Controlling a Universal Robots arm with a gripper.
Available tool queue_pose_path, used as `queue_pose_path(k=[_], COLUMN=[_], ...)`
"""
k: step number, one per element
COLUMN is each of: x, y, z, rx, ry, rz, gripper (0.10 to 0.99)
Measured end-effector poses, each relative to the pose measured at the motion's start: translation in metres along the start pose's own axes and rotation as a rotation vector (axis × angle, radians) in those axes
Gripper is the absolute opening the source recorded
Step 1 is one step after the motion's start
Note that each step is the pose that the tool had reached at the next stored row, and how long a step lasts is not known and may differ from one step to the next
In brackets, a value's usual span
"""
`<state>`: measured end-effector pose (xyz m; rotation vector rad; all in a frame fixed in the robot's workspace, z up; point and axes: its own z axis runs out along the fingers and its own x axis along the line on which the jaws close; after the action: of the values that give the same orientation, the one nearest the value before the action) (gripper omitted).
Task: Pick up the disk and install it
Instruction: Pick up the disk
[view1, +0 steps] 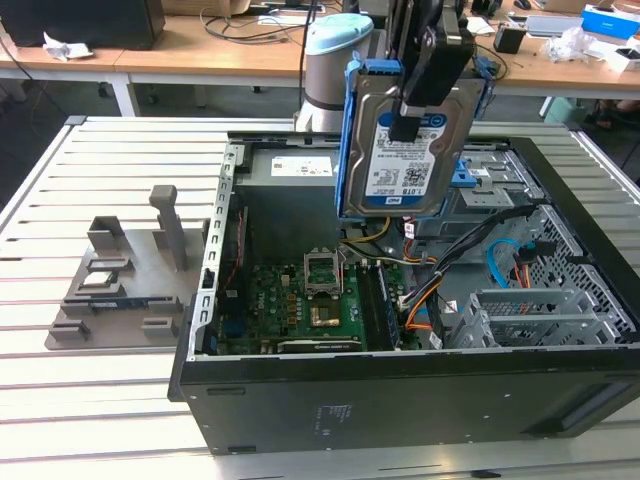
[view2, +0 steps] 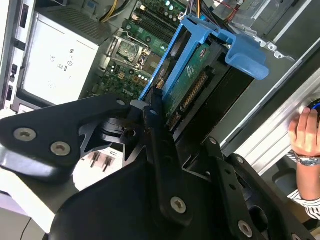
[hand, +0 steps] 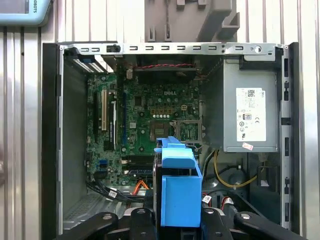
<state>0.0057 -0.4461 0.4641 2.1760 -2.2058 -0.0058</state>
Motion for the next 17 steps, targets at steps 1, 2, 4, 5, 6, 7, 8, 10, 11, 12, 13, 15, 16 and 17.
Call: queue_pose_path(k=[1, 2, 4, 5, 6, 7, 8, 10, 11, 12, 13, 15, 16, 17], x=[0.0016, 0.0027, 0.0065, 0.0081, 0.0095, 0.0105, 0.0127, 0.0167, 0.0178, 0.0189, 0.0205, 0.0224, 0.0233, 0.0249], y=[0.0, 0.0, -0.0001, -0.0001, -0.0001, -0.0002, -0.0002, -0.0002, -0.0003, -0.0003, -0.0003, -0.0003, -0.0004, -0.0004], z=[0.0001, 0.0001, 0.0003, 0.0004, 0.0004, 0.0005, 0.0006, 0.0008, 0.0009, 0.0009, 0.001, 0.0011, 0.0012, 0.0012], rx=[0.0, 0.0, 0.0, 0.0, 0.0, 0.0, 0.0, 0.0, 0.0, 0.0, 0.0, 0.0, 0.0, 0.0], ry=[0.0, 0.0, 0.0001, 0.0, 0.0001, 0.0002, 0.0002, 0.0004, 0.0003, 0.0004, 0.0004, 0.0005, 0.0005, 0.0007], rz=[0.0, 0.0, 0.0, 0.0, 0.0, 0.0, 0.0, 0.0, 0.0, 0.0, 0.0, 0.0, 0.0, 0.0], gripper=[0.357, 0.357, 0.357, 0.357, 0.357, 0.357, 0.357, 0.357, 0.357, 0.357, 0.357, 0.357, 0.357, 0.357])
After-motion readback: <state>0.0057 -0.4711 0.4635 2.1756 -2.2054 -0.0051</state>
